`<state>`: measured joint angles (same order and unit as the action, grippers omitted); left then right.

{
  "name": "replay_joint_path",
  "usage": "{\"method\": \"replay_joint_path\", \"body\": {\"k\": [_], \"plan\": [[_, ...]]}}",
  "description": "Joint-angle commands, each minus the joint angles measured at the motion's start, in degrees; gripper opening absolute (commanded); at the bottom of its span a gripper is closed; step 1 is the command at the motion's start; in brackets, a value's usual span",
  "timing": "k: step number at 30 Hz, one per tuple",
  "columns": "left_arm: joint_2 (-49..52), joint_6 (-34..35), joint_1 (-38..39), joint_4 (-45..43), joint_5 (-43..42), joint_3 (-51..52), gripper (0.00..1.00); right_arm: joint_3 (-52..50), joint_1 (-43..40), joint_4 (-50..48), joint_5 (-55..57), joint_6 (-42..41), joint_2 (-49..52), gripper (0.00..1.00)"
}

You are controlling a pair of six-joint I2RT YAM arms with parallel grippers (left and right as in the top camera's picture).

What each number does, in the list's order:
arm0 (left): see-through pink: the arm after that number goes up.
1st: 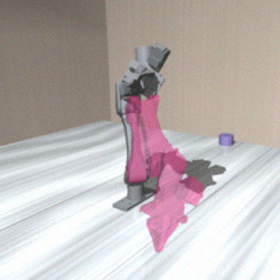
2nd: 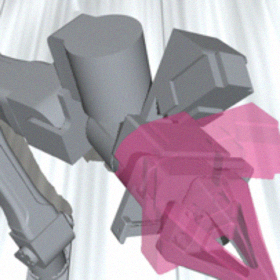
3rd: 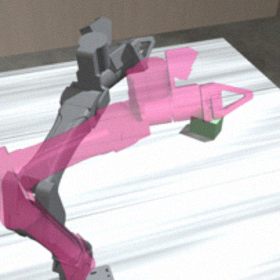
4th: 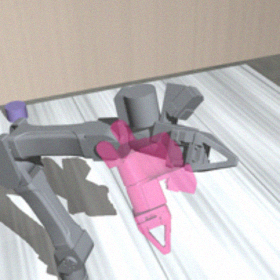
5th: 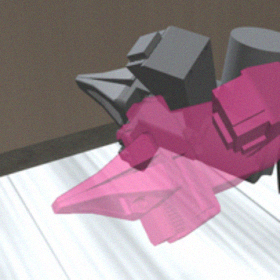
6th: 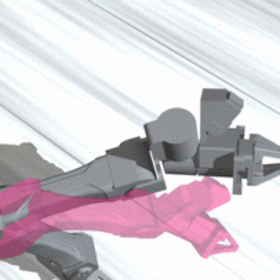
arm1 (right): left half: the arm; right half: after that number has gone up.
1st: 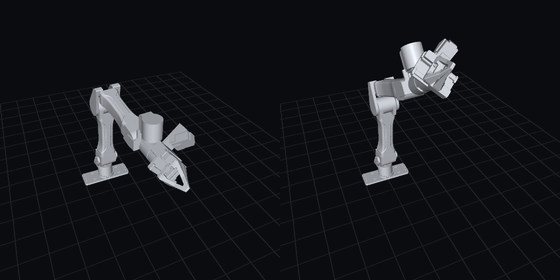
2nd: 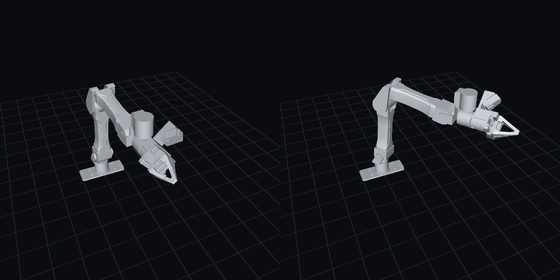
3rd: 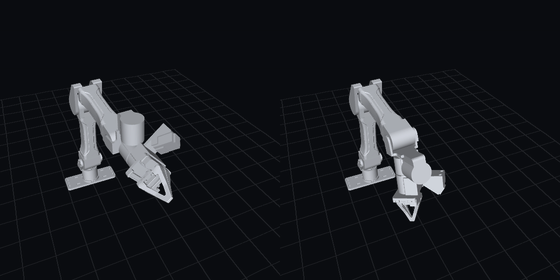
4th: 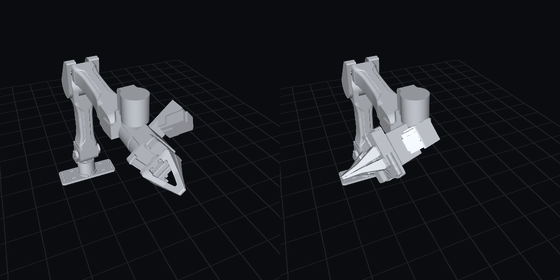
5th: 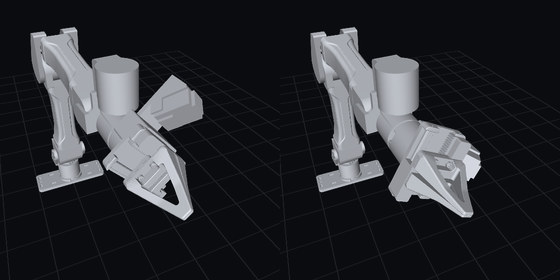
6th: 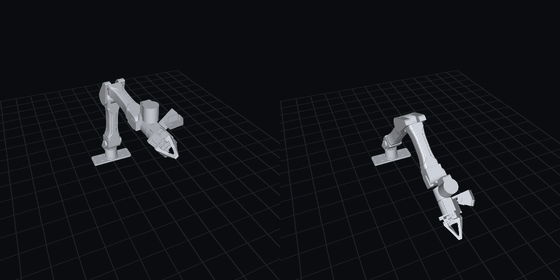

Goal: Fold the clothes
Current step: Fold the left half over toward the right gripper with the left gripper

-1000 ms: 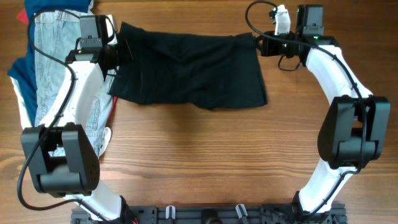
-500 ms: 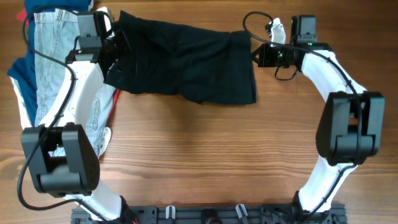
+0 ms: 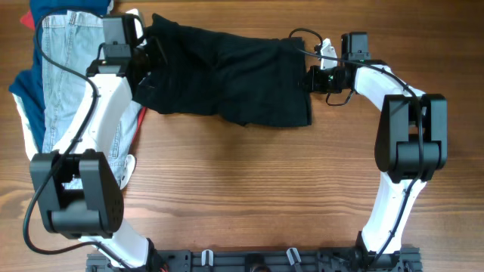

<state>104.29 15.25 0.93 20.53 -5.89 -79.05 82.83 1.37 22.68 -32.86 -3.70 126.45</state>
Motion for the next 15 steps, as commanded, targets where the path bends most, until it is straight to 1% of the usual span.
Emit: {"method": "replay_joint_path", "body": {"k": [1, 5, 8, 15], "plan": [[-1.8, 0.6, 3.1, 1.0, -1.8, -1.4, 0.04, -0.7, 0.3, 0.2, 3.3, -1.0, 4.0, 0.04], [-3.0, 1.0, 6.7, 2.0, -1.8, -1.4, 0.04, -0.7, 0.5, 0.7, 3.2, -1.4, 5.4, 0.04], [-3.3, 5.4, 10.2, 0.8, -2.1, -1.6, 0.04, -0.8, 0.9, 0.7, 3.3, -1.4, 5.6, 0.04], [-3.3, 14.5, 18.6, -6.9, -3.1, -1.6, 0.04, -0.8, 1.1, 0.8, 3.2, -1.4, 5.6, 0.04]]}}
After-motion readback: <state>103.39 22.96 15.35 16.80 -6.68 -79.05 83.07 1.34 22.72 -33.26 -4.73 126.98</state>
